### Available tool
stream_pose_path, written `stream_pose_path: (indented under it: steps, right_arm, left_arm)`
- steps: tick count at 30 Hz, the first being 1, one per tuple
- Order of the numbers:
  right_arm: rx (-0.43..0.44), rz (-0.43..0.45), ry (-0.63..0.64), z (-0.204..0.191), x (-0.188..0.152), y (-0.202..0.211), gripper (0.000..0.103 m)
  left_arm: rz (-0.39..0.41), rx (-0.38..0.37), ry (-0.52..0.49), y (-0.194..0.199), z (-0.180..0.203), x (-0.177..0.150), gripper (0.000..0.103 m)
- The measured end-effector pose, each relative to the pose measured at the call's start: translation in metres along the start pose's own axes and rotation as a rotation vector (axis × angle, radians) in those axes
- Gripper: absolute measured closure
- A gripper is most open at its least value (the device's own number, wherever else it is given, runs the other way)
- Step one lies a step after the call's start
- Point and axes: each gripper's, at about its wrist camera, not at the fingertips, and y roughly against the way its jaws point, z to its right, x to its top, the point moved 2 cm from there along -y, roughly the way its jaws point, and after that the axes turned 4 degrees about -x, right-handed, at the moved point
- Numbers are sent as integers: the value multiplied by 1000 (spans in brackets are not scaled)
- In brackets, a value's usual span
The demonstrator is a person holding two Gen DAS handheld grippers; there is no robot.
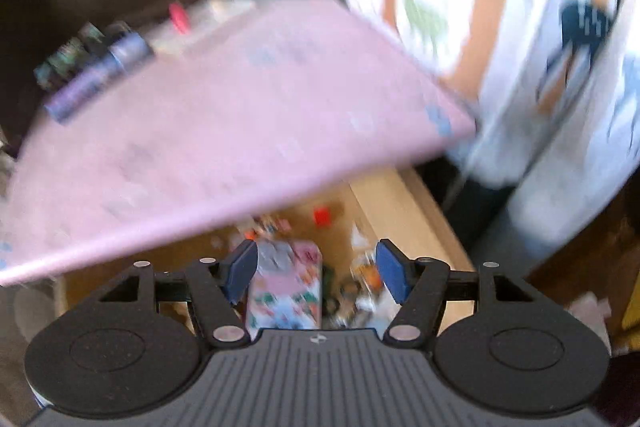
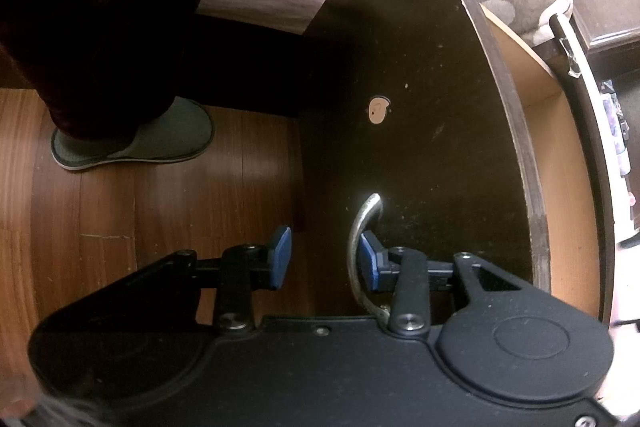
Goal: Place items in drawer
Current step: 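Move the left gripper to the pink stick on the book and grasp it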
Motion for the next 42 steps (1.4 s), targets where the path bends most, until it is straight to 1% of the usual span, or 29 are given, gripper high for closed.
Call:
stream_pose_path:
  steps: [3,5,7,13,15,24,27,30,33,38,41,42]
  right_arm:
    - [-1,0,0,-1,0,-1,61]
    - [2,-5,-2,-1,3,-1,56]
    - [2,-9,-1,-2,4,-1,53]
    - [2,-5,-4,1,5,0,53]
    - [1,-5,-2,1,5,0,53]
    - [-1,3,7,-1,6,-1,51]
    - [0,7,10,0,7,-1,51]
    - [-2,15,18,-1,6,-1,51]
    - [-3,20,21,-1,6,-1,51]
    - [-4,25,25,-2,6,-1,51]
    - [-5,28,28,-2,6,-1,51]
    - [-5,29,28,-2,6,-1,51]
  left_arm:
    - [54,36,-3,-5,-16,20,39]
    - [90,60,-4,-8,-26,33,39]
    - [126,84,-6,-12,-37,46,39]
    - [234,157,-12,-21,-69,86,39]
    - [253,168,-10,-34,-78,101,39]
    - [277,175,24,-94,-105,156,39]
    - [276,178,55,-113,-116,170,43]
    - [267,185,84,-129,-127,180,52]
    - [259,191,111,-145,-137,190,55]
    - [233,209,125,-163,-147,201,62]
    - [218,203,155,-171,-152,206,66]
    - [211,201,163,-172,-154,207,70]
